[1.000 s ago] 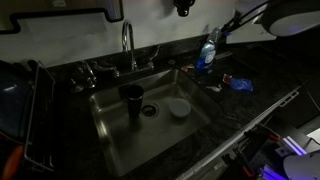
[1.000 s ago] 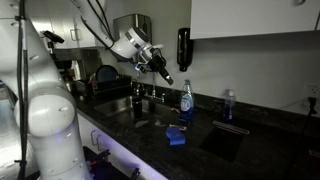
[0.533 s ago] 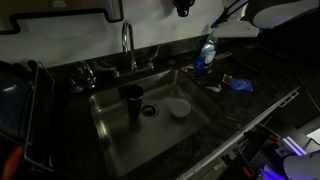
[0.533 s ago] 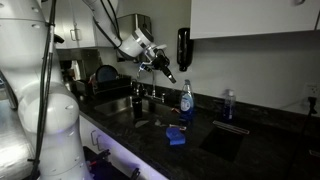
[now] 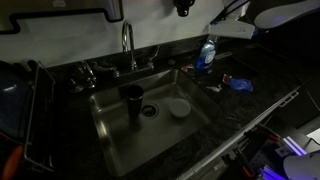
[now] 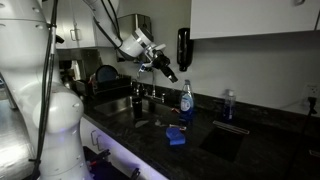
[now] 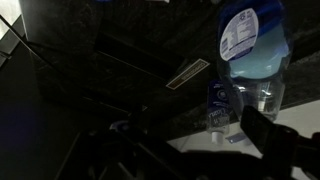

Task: Move the left bottle closer to you

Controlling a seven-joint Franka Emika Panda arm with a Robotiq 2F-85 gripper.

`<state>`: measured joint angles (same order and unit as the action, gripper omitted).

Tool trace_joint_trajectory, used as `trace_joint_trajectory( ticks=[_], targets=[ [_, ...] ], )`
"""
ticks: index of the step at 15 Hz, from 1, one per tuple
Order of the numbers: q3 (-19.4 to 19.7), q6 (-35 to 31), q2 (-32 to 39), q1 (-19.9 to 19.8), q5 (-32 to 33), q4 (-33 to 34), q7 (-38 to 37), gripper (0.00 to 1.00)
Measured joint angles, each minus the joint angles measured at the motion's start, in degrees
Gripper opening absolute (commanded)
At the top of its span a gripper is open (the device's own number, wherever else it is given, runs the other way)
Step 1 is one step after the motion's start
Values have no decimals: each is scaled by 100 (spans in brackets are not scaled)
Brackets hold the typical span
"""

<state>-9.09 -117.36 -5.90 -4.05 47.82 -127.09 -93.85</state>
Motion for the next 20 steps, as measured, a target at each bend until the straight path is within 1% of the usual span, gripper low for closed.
trace_joint_trajectory(
  ticks=[4, 9, 12, 16, 20],
  targets=[
    [121, -52, 84, 176, 333, 0, -799, 100],
    [174, -260, 305, 337, 528, 38, -1426, 100],
    [183, -274, 500, 423, 804, 122, -1803, 100],
    [214, -245, 785, 515, 1249, 280, -2181, 100],
    [232, -174, 1010, 620, 1466, 395, -2453, 100]
  ],
)
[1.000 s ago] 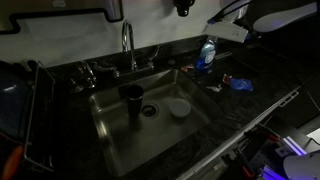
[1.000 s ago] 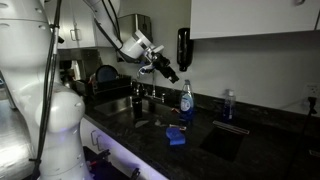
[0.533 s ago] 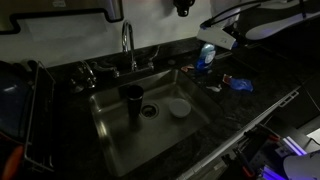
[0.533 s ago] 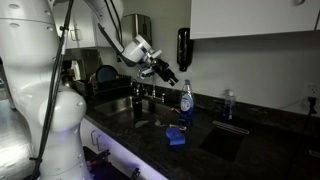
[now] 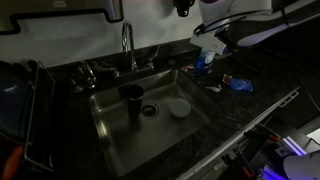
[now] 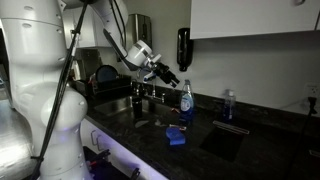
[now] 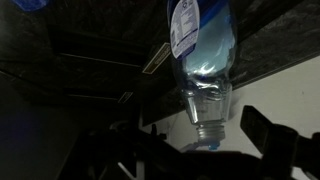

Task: Move the left bottle closer to you

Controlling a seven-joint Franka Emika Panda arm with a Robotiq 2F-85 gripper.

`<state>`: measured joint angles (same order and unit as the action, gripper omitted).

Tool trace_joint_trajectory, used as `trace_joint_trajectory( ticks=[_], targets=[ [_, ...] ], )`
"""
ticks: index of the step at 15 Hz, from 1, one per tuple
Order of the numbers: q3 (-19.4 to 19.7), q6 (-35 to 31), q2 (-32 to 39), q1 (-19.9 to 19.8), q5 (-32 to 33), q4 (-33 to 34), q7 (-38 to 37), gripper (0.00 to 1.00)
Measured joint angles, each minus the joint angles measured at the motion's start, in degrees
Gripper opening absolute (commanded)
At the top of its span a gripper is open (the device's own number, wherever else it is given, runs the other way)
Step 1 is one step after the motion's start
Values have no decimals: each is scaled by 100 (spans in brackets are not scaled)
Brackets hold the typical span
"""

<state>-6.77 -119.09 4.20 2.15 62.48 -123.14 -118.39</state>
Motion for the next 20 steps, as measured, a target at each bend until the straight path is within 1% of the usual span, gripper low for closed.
trace_joint_trajectory(
  ticks=[6, 11, 14, 15, 16, 20],
  targets=[
    [147, 243, 480, 52, 170, 342, -253, 100],
    [421, 314, 1021, 50, 246, 863, -255, 100],
    [506, 314, 1335, 50, 246, 1193, -255, 100],
    [510, 314, 1419, 51, 246, 1294, -255, 75],
    [510, 314, 1489, 56, 246, 1372, -255, 74],
    [513, 332, 1653, 85, 246, 1606, -255, 43]
  ],
)
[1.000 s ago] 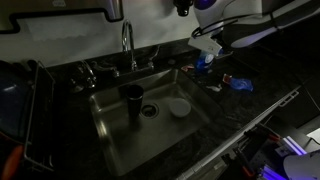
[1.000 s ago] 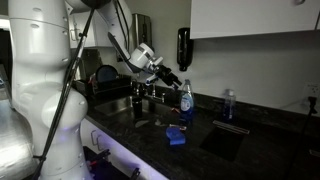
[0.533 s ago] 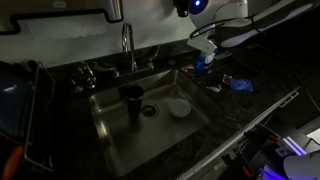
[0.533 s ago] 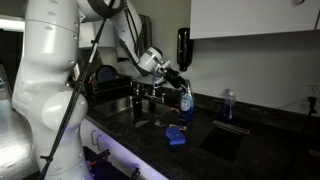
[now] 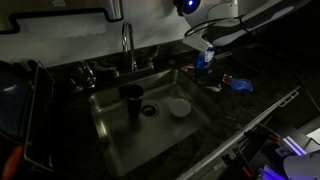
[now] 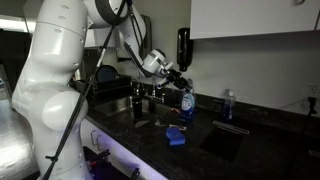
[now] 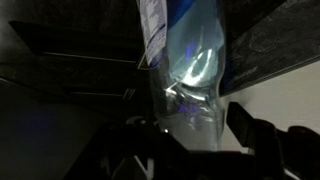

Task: Move the left bottle closer to you

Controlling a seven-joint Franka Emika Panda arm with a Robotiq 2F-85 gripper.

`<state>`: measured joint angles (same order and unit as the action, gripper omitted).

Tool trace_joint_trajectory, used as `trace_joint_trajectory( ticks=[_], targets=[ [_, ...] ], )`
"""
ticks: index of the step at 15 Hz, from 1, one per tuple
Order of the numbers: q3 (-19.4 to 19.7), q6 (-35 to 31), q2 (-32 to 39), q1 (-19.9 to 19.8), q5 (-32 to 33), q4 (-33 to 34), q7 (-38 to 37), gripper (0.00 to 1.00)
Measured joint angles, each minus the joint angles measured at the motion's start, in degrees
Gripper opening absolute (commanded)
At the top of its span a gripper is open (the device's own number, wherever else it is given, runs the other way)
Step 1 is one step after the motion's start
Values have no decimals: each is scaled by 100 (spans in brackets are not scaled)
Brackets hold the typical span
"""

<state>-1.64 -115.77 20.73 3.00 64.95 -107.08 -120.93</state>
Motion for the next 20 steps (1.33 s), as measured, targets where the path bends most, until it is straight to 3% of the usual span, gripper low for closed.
trace_joint_trajectory(
  ticks=[2, 4, 10, 20],
  targets=[
    [7, 50, 45, 8, 0, 83, 1, 32],
    [8, 129, 83, 9, 0, 157, 1, 29],
    [9, 273, 69, 38, -126, 186, 83, 29],
    [-50, 1082, -403, 328, -639, 109, 281, 29]
  ],
)
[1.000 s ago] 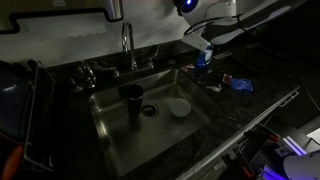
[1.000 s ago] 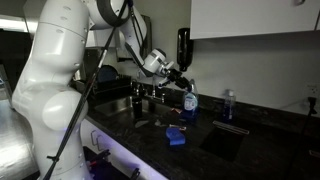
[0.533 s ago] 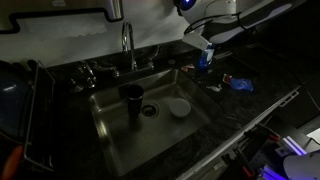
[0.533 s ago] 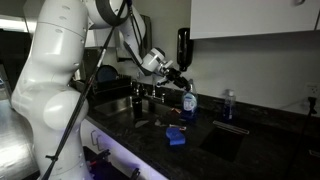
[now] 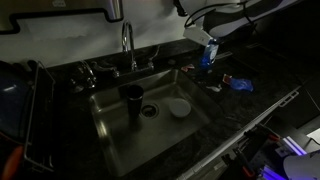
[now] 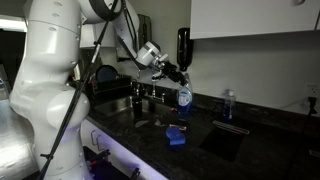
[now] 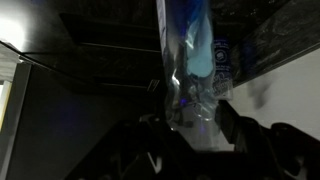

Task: Move the left bottle closer to you

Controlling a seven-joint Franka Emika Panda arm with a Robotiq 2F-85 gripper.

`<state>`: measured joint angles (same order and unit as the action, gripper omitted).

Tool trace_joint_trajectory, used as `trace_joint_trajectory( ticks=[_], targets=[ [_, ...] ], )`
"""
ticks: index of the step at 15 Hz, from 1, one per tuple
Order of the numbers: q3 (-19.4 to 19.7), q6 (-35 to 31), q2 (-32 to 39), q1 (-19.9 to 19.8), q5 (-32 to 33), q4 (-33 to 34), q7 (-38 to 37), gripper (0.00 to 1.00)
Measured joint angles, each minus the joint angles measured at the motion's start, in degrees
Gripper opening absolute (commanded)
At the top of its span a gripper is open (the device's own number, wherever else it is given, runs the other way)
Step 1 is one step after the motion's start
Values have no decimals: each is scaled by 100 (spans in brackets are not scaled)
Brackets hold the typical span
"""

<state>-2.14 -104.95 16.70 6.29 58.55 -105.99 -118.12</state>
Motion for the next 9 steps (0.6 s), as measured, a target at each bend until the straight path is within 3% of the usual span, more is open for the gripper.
trace_joint_trajectory(
  ticks=[9],
  targets=[
    [-452, 1274, -1260, 401, -280, -894, -27, 29]
  ],
)
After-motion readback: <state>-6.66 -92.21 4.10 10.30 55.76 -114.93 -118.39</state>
